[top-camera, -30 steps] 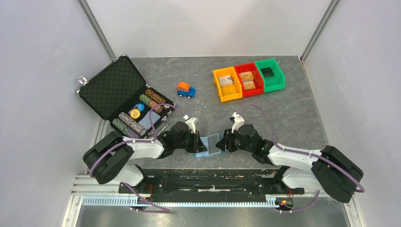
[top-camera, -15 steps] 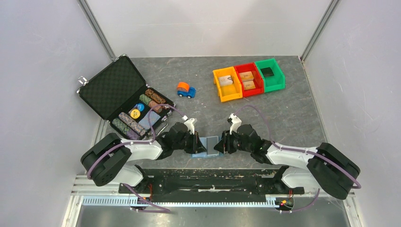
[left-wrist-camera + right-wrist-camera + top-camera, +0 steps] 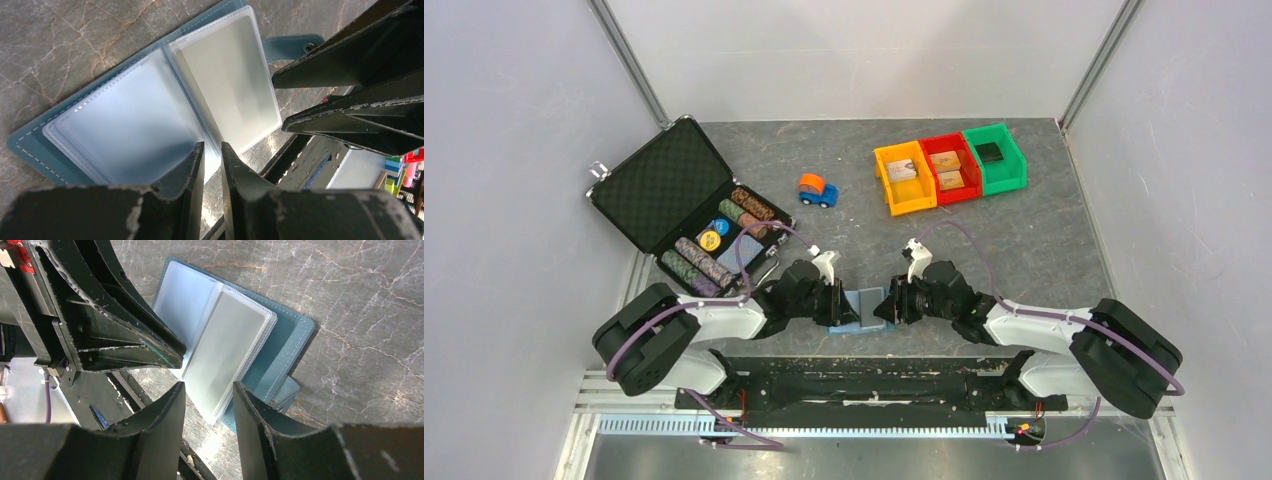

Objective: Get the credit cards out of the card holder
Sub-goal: Remove the credit card from the card holder.

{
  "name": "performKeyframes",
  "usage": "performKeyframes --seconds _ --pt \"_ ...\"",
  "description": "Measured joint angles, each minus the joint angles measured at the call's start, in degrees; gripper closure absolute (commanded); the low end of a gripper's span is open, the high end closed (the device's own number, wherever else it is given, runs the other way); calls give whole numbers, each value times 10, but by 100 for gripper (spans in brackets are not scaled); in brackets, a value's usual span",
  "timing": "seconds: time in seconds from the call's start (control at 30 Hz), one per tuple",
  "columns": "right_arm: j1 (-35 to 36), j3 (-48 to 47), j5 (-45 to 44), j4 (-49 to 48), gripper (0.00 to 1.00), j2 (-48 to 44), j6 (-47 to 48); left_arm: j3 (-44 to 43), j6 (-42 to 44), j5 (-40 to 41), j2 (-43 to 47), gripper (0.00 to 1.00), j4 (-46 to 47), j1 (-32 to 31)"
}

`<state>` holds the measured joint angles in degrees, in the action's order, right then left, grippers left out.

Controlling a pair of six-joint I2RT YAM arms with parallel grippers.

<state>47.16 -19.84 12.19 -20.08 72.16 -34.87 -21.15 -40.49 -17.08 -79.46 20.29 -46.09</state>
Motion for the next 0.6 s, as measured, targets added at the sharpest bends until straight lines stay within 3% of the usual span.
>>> performKeyframes --seconds 0.2,0.43,0.6 --pt "0 -14 -22 29 56 -4 5 0 0 2 24 71 -21 0" --pt "0 -34 -70 86 54 -32 9 -35 1 66 123 64 -149 0" --pt "0 -34 -75 92 55 -30 3 -55 6 113 142 63 -218 0"
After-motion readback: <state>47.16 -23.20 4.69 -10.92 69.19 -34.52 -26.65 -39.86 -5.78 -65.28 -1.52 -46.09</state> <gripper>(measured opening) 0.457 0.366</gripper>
